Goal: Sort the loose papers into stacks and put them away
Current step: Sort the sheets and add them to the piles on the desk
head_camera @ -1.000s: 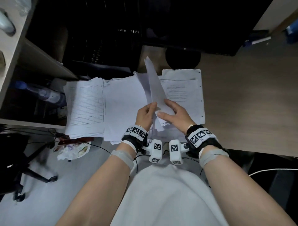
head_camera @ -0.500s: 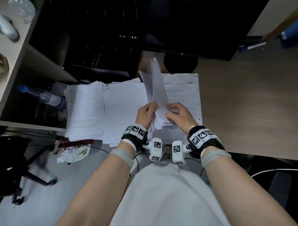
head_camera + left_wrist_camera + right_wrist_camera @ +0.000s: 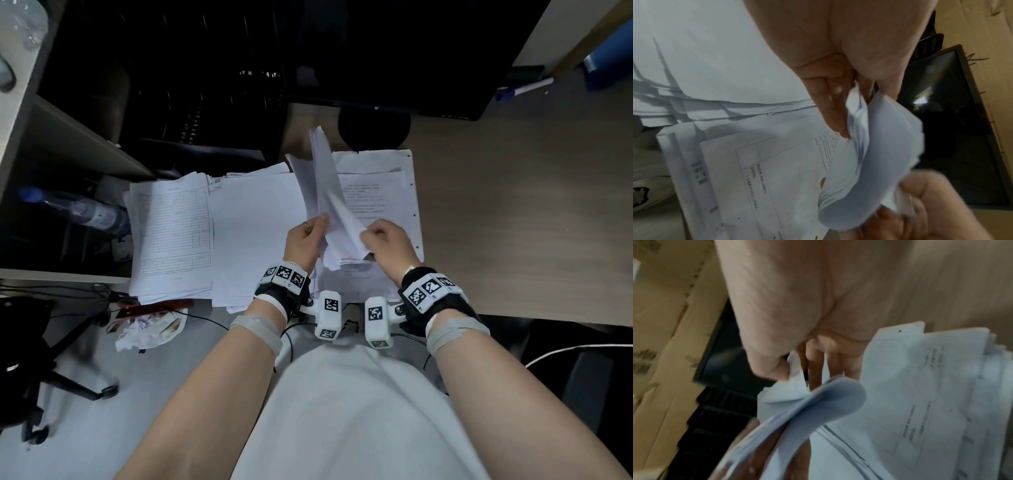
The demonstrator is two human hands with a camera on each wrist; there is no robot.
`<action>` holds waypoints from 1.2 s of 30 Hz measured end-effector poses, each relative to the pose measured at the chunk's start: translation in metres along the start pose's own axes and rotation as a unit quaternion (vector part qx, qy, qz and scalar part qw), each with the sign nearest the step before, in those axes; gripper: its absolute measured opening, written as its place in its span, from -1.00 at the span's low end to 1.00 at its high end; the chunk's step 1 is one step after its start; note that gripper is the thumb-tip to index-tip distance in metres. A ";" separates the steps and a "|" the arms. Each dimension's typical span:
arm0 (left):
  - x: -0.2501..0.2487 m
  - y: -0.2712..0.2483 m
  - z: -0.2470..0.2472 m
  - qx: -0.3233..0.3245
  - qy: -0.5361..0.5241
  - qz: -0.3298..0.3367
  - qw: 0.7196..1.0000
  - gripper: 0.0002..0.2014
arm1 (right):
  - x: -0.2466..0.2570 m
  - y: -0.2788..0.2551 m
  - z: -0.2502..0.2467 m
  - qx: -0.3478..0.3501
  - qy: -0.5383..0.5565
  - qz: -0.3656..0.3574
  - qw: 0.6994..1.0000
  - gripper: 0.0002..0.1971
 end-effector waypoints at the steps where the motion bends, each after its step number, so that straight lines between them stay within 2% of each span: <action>1: 0.002 0.000 -0.003 -0.011 0.002 0.001 1.000 -0.77 | -0.003 -0.001 -0.004 -0.044 0.038 0.015 0.998 -0.88; 4: 0.005 -0.003 -0.013 -0.052 0.020 0.004 0.998 -0.83 | -0.017 -0.006 -0.023 -0.167 0.162 0.075 0.970 -0.88; 5: 0.005 -0.003 -0.016 -0.061 0.021 0.005 0.998 -0.82 | -0.022 -0.008 -0.027 -0.187 0.185 0.093 0.960 -0.89; 7: 0.003 -0.006 -0.022 -0.069 0.023 0.011 0.997 -0.82 | -0.032 -0.011 -0.030 -0.180 0.193 0.121 0.957 -0.90; 9: 0.004 -0.007 -0.025 -0.065 0.027 0.006 0.997 -0.83 | -0.037 -0.010 -0.028 -0.155 0.181 0.132 0.962 -0.82; 13: 0.006 -0.014 -0.038 -0.060 0.009 -0.012 0.998 -0.89 | -0.031 -0.003 -0.011 -0.096 0.028 0.146 0.984 -0.41; 15: 0.010 -0.018 -0.047 -0.064 -0.006 -0.022 0.998 -0.83 | -0.028 0.000 -0.005 -0.097 -0.043 0.146 0.984 -0.47; 17: 0.015 -0.020 -0.056 -0.082 -0.024 -0.026 0.996 -0.69 | -0.033 0.002 -0.006 -0.128 -0.067 0.159 0.977 -0.56; 20: 0.021 -0.021 -0.065 -0.101 -0.018 -0.019 0.995 -0.65 | -0.049 0.001 -0.015 -0.170 -0.121 0.213 0.955 -0.49; 22: 0.019 -0.023 -0.066 -0.090 -0.014 -0.005 0.996 -0.65 | -0.054 0.002 -0.017 -0.181 -0.144 0.235 0.944 -0.46; 24: 0.019 -0.024 -0.067 -0.080 -0.008 0.006 0.997 -0.56 | -0.051 0.000 -0.011 -0.198 -0.170 0.252 0.932 -0.34; 25: 0.019 -0.022 -0.067 -0.075 -0.003 0.009 0.997 -0.54 | -0.048 -0.001 -0.007 -0.220 -0.183 0.240 0.928 -0.23; 26: 0.020 -0.020 -0.066 -0.074 0.004 0.005 0.997 -0.54 | -0.042 -0.001 -0.002 -0.235 -0.184 0.198 0.934 -0.15; 27: 0.018 -0.019 -0.064 -0.068 0.012 0.000 0.998 -0.52 | -0.037 0.001 0.005 -0.219 -0.167 0.132 0.952 -0.13; 29: 0.016 -0.016 -0.059 -0.045 0.026 -0.009 0.999 -0.54 | -0.021 0.003 0.023 -0.091 -0.067 0.004 0.994 -0.25; 31: 0.012 -0.014 -0.053 -0.008 0.029 0.013 0.999 -0.67 | 0.000 0.001 0.042 0.058 0.014 -0.032 0.998 -0.38; 32: 0.012 -0.012 -0.051 0.003 0.030 0.025 0.999 -0.74 | 0.011 0.000 0.047 0.096 0.020 -0.046 0.994 -0.38; 36: 0.003 -0.007 -0.050 0.005 -0.016 0.012 1.000 -0.71 | 0.033 -0.004 0.048 0.152 -0.049 -0.058 0.986 -0.25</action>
Point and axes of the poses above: each hand's wrist, its own y-axis towards the middle knuckle, its own z-axis out of the palm, x = y × z, the point moved 2 cm from there along y, towards the middle knuckle, and after that the axes turned 9 degrees about x, right-handed, at the moved point
